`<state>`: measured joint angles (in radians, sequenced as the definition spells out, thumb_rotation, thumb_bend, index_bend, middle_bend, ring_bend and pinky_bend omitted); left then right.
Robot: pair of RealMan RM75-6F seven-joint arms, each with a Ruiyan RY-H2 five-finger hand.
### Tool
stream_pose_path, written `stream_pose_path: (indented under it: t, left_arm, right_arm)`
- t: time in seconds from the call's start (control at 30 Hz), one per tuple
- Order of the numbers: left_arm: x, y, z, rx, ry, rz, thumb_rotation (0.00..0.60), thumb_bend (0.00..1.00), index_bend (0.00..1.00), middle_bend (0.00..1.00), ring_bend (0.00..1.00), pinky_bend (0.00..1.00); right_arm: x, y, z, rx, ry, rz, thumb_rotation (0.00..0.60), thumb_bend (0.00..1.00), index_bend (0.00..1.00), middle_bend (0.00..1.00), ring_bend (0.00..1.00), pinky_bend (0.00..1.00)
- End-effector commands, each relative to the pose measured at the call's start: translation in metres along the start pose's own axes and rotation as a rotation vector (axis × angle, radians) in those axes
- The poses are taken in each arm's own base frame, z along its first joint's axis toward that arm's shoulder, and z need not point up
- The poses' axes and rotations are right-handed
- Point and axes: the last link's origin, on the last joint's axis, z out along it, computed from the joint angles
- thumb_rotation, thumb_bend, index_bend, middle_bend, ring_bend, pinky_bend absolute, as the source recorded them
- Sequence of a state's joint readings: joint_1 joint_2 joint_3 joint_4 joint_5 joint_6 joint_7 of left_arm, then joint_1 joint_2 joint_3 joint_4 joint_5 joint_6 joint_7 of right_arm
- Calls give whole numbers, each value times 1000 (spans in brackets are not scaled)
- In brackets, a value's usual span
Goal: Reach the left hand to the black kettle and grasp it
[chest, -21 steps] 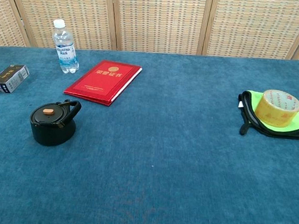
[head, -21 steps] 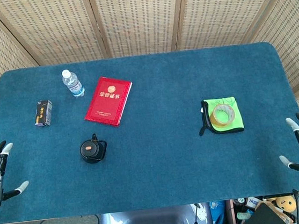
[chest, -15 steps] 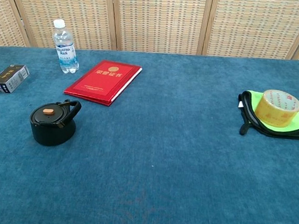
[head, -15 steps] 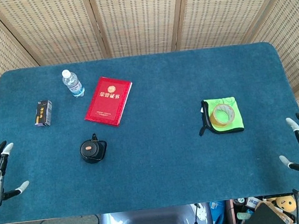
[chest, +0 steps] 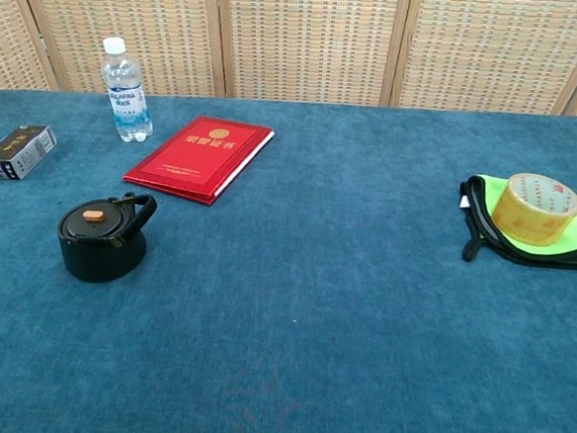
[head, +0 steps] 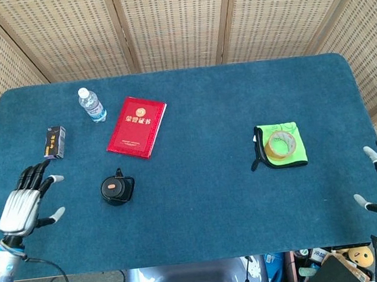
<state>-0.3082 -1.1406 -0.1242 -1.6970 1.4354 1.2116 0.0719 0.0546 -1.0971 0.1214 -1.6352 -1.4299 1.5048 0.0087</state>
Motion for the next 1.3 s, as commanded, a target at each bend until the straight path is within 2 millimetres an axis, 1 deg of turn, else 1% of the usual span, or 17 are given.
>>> stream_pose_path:
  t: [0.03, 0.1, 0.2, 0.27, 0.4, 0.53, 0.73, 1.07, 1.3]
  left_arm:
    - [-3, 23, 34, -25, -30, 10, 600, 320, 339, 0, 0, 0]
    - [-10, 33, 46, -22, -64, 16, 600, 320, 339, 0, 0, 0]
    - [-17, 43, 57, -13, -92, 23, 600, 320, 341, 0, 0, 0]
    - [-23, 49, 62, -7, -113, 25, 600, 321, 345, 0, 0, 0]
    - [-39, 62, 72, 15, -162, 25, 600, 333, 417, 0, 0, 0]
    - [-48, 69, 77, 28, -177, 30, 600, 372, 426, 0, 0, 0]
    - [-54, 73, 83, 51, -194, 33, 600, 373, 438, 0, 0, 0]
    - [-63, 70, 84, 75, -213, 42, 600, 374, 449, 0, 0, 0]
    - [-72, 74, 87, 70, -231, 36, 600, 374, 449, 0, 0, 0]
  right_arm:
    - [-1, 1, 2, -3, -5, 1, 600, 0, 0, 0, 0, 0]
    - [-2, 3, 3, -8, -15, 5, 600, 0, 0, 0, 0, 0]
    - [-2, 4, 4, -13, -23, 13, 600, 0, 0, 0, 0, 0]
    - [-2, 5, 5, -14, -25, 18, 600, 0, 0, 0, 0, 0]
    - [-1, 8, 6, -19, -28, 30, 600, 0, 0, 0, 0, 0]
    - [0, 9, 6, -20, -28, 38, 600, 0, 0, 0, 0, 0]
    - [0, 10, 6, -22, -31, 43, 600, 0, 0, 0, 0, 0]
    - [-1, 9, 6, -22, -39, 45, 600, 0, 0, 0, 0, 0]
    - [-1, 9, 6, -21, -39, 45, 600, 0, 0, 0, 0, 0]
